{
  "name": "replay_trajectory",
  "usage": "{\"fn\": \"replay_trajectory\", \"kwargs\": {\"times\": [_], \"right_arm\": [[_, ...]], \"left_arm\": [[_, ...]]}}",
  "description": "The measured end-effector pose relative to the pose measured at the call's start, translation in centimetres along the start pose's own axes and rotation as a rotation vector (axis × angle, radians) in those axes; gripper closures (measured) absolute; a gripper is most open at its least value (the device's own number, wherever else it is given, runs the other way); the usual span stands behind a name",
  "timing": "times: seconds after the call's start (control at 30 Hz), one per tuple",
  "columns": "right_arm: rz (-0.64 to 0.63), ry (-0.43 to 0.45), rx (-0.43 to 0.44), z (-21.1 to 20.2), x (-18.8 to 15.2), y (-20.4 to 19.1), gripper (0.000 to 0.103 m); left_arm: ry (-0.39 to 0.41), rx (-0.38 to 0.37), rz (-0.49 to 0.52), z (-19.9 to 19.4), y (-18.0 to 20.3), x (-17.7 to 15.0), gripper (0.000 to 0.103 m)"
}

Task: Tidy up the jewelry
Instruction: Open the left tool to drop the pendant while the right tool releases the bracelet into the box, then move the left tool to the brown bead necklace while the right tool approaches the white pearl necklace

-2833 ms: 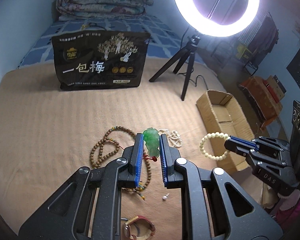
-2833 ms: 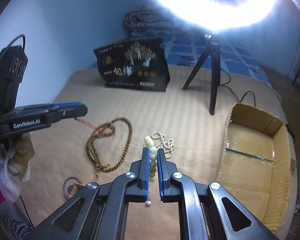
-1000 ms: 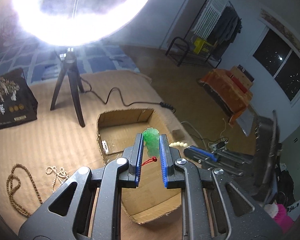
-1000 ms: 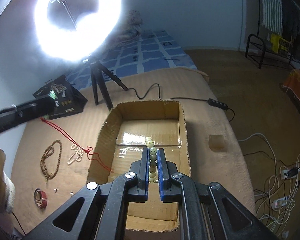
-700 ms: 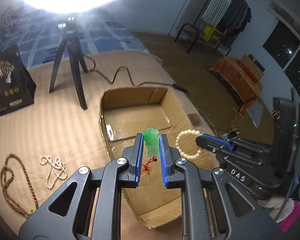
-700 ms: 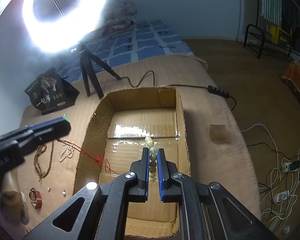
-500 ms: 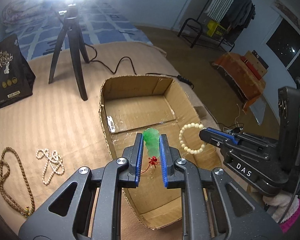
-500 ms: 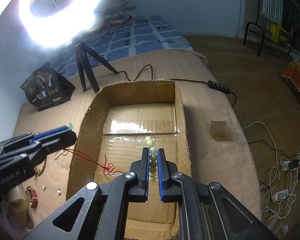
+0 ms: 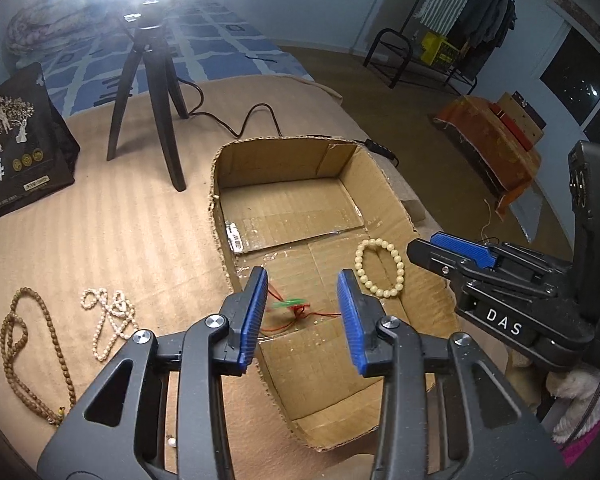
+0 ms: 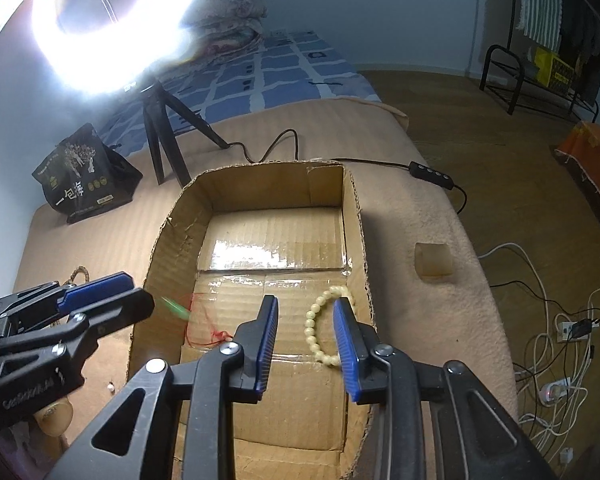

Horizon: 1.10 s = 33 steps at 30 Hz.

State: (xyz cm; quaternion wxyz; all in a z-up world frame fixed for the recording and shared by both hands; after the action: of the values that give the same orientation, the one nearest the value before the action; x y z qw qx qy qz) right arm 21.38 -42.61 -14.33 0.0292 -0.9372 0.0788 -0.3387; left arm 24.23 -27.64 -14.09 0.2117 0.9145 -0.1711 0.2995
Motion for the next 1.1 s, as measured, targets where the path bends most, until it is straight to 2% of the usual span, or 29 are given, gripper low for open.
{"fn": "replay_trajectory", "kwargs": {"times": [0.23, 0.37, 0.43, 0.63, 0.83, 1.1], "right_arm": [[0.001, 0.026, -0.030, -0.6, 0.3, 0.1, 0.046], [0.006, 0.039, -0.031, -0.9, 0.5, 0.0, 0.039], [0.008, 0.047, -0.031, -1.1, 0.6, -0.3, 0.029], [-0.002, 0.077, 0.006, -1.9, 1.1, -1.9, 0.018], [-0.032, 0.097, 0.057, -2.6, 1.3, -4.5, 0.017], [-0.055, 0.114, 0.126, -3.2, 1.4, -8.1, 0.017]], "left_arm": [[0.015, 0.017, -0.003, -1.3, -0.6, -0.3, 0.067], [0.025, 0.031, 0.001, -2.6, -1.2, -0.6, 0.067], [0.028, 0.036, 0.004, -3.2, -1.5, -0.8, 0.067], [0.046, 0.049, -0.006, -5.9, -3.6, -1.3, 0.067], [0.061, 0.085, -0.015, -9.1, -6.7, -2.1, 0.067], [0.071, 0.150, -0.089, -13.0, -12.6, -4.0, 0.066]]}}
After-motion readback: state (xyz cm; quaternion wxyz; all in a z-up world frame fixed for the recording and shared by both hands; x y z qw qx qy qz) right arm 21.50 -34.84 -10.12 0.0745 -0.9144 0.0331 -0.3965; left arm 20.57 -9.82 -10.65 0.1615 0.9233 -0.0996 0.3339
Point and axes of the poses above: each gripper's, at about its wrist camera, not at the fingertips, and z roughly the way its jaws point, y to its right, x to its top, the point moved 5 cm from there along z, roughly the way its jaws point, and after that the axes turned 7 degrees about y, right-handed, at the moved point
